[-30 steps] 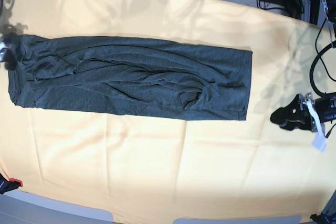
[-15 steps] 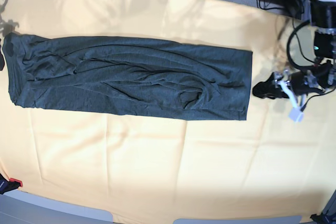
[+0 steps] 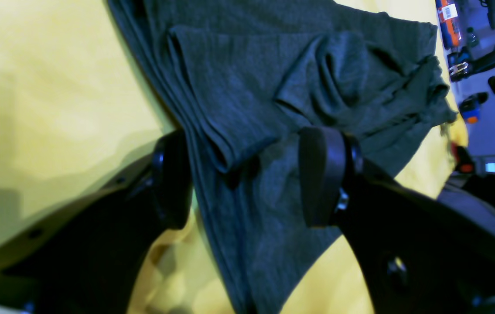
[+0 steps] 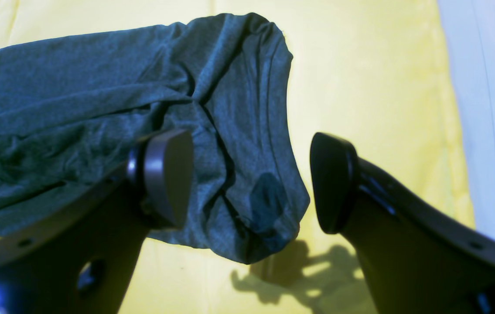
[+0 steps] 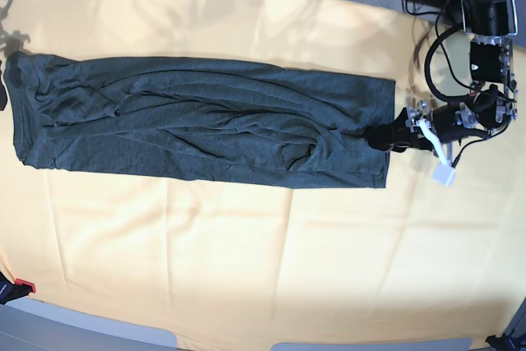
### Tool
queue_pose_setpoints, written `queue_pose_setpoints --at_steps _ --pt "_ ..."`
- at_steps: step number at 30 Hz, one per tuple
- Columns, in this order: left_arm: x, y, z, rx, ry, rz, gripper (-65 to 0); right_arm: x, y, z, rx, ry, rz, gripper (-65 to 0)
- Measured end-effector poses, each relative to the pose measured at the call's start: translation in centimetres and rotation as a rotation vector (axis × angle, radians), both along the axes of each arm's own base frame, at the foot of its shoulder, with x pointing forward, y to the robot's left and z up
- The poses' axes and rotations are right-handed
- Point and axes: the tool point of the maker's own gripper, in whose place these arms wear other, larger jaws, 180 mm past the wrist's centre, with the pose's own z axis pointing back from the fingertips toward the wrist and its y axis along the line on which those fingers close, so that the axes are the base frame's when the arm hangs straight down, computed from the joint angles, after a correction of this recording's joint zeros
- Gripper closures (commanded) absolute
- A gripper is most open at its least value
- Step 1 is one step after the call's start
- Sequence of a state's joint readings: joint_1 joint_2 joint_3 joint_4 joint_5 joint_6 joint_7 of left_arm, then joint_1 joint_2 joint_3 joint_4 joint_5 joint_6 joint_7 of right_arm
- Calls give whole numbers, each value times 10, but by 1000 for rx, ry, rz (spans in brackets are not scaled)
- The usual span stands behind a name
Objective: Fold the T-shirt properly
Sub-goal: 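Grasp the hem end of the strip with the left gripper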
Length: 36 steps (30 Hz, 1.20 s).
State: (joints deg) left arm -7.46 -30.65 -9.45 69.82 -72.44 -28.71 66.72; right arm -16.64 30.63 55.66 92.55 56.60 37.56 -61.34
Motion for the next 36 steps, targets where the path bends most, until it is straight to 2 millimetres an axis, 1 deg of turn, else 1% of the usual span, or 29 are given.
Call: queue_pose_setpoints --at_steps 2,4,6,10,13,16,17,18,19,20,22,23,31,34,36 --pt "-6 -6 2 -34 -11 -31 -390 0 0 0 0 -1 0 -437" --pt "-7 -8 4 -46 -24 -41 -390 0 1 0 3 -3 1 -437" --pt "-5 -10 3 -43 -25 -45 -390 1 1 1 8 -9 3 -437" --pt "-3 -23 2 -73 -34 -39 -390 1 2 1 10 -11 4 -437" --pt "4 -29 0 -73 -68 -10 -390 1 2 1 10 -11 4 -437" --pt "8 -32 -4 -67 -53 17 -389 1 2 1 10 -11 4 -437" --pt "9 -34 -4 -67 -57 16 -377 1 2 1 10 -11 4 -437" --pt "10 -36 -5 -68 -60 21 -345 1 2 2 10 -12 4 -437" --pt "10 -38 -8 -57 -59 18 -293 1 2 1 10 -11 4 -437" --pt "8 -38 -11 -39 -53 8 -223 1 2 1 10 -11 4 -437" --pt "6 -38 -15 -11 -48 -4 -42 1 2 1 10 -11 4 -437" --pt "7 -38 -15 -2 -53 -6 0 1 2 1 11 -11 4 -437" --pt "12 -37 -13 -2 -48 11 0 1 2 1 10 -11 4 -437" --pt "19 -32 -7 -4 -64 24 0 1 2 1 10 -11 4 -437" --pt "24 -26 -1 -10 -80 44 0 1 2 1 11 -7 5 -437"
